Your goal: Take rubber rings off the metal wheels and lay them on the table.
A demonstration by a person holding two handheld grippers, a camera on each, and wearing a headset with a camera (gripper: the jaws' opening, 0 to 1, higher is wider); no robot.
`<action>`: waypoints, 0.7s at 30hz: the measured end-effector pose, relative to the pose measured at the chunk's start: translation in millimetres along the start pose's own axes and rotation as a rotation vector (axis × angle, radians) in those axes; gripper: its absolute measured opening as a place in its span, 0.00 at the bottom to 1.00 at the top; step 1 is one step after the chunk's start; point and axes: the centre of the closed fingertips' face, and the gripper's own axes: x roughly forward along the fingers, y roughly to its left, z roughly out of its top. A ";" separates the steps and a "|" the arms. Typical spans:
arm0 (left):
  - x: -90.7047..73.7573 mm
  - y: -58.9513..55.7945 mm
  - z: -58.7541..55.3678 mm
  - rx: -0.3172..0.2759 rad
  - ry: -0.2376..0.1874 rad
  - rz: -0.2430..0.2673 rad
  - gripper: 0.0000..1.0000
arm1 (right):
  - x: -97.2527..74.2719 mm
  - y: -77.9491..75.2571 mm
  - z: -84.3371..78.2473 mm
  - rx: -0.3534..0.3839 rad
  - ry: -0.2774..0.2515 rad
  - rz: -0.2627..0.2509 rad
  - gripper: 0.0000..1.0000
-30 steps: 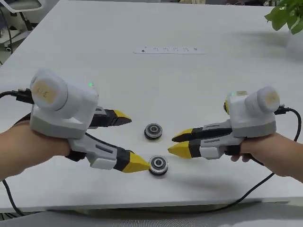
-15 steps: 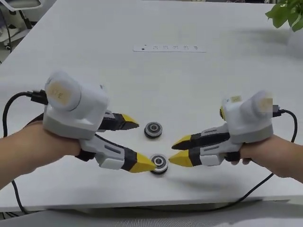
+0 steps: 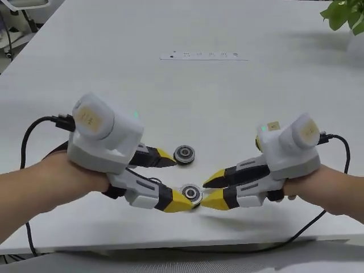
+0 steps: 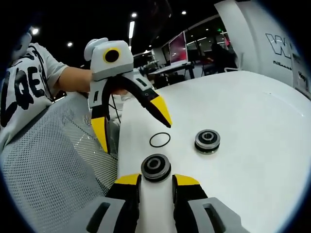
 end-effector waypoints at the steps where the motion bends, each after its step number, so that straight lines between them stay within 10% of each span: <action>1: 1.1 -0.5 -1.1 -0.001 0.003 -0.004 0.50 | 0.4 0.5 0.0 -0.004 0.002 0.001 0.23; 21: 18.7 -1.7 -12.5 -0.023 0.045 -0.041 0.37 | 7.1 1.5 -4.4 -0.046 0.030 0.004 0.20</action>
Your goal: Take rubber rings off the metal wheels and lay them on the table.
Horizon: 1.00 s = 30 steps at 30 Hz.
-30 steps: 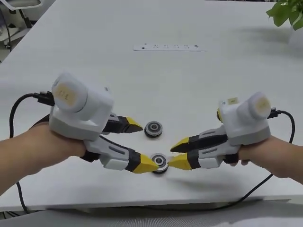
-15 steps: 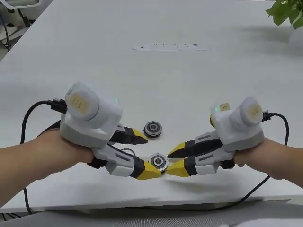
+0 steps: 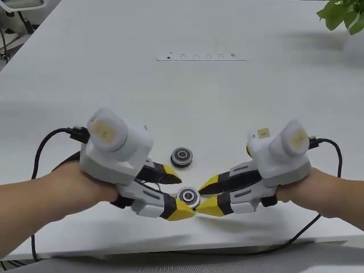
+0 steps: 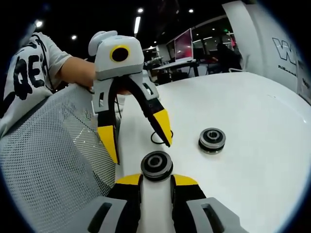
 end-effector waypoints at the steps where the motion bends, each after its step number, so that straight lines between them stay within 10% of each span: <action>1: 0.6 -1.0 0.7 -0.001 -0.001 -0.003 0.36 | 0.2 0.0 0.1 -0.002 0.000 0.000 0.20; 22: 8.6 0.9 -3.0 0.001 0.013 0.005 0.18 | 1.8 -1.5 0.9 0.002 -0.011 -0.002 0.20; 30: 10.2 1.7 -4.3 0.099 0.028 0.034 0.13 | 2.2 -1.6 0.8 -0.005 -0.012 -0.001 0.19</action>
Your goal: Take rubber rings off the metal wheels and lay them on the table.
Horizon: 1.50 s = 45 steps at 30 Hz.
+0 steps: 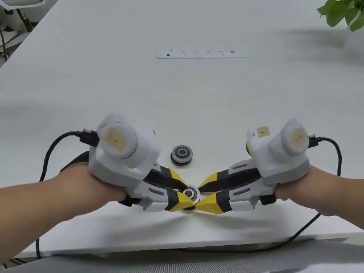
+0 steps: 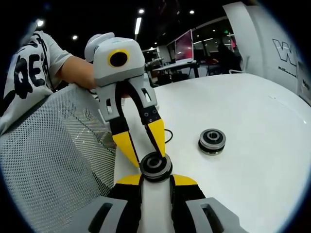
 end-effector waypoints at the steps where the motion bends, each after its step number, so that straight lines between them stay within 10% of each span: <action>1: 0.1 0.8 -0.1 0.007 0.000 0.002 0.12 | 0.1 0.0 0.1 -0.001 0.000 0.000 0.19; 10: 0.3 2.9 -1.4 0.136 0.009 0.037 0.08 | 1.2 0.6 -0.1 -0.018 0.003 -0.006 0.19; 18: -0.3 4.6 -1.1 0.131 -0.011 0.038 0.08 | 2.8 -0.6 -2.0 -0.132 0.046 -0.039 0.19; 45: 0.1 5.4 -0.5 0.134 -0.015 0.047 0.07 | -1.5 -5.5 -4.2 -0.076 0.038 -0.034 0.10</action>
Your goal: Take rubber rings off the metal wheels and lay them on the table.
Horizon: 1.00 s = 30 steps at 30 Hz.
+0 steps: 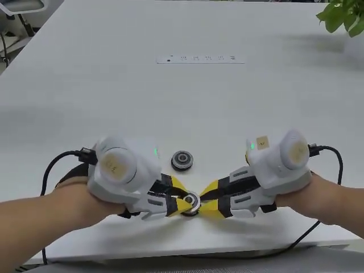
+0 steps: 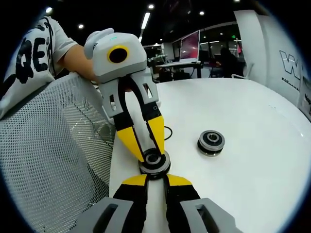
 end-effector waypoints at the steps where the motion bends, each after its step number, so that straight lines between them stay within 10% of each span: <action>1: 0.0 0.1 0.0 0.000 0.000 0.000 0.07 | -0.4 1.5 -0.1 -0.005 0.000 -0.001 0.10; 20: 0.2 -0.6 -0.4 0.002 0.003 0.003 0.07 | -0.6 3.9 -1.8 -0.129 0.092 -0.044 0.07; 30: 0.2 -0.5 -0.5 0.005 0.005 0.005 0.07 | -1.1 -0.3 -2.4 0.018 0.044 -0.032 0.00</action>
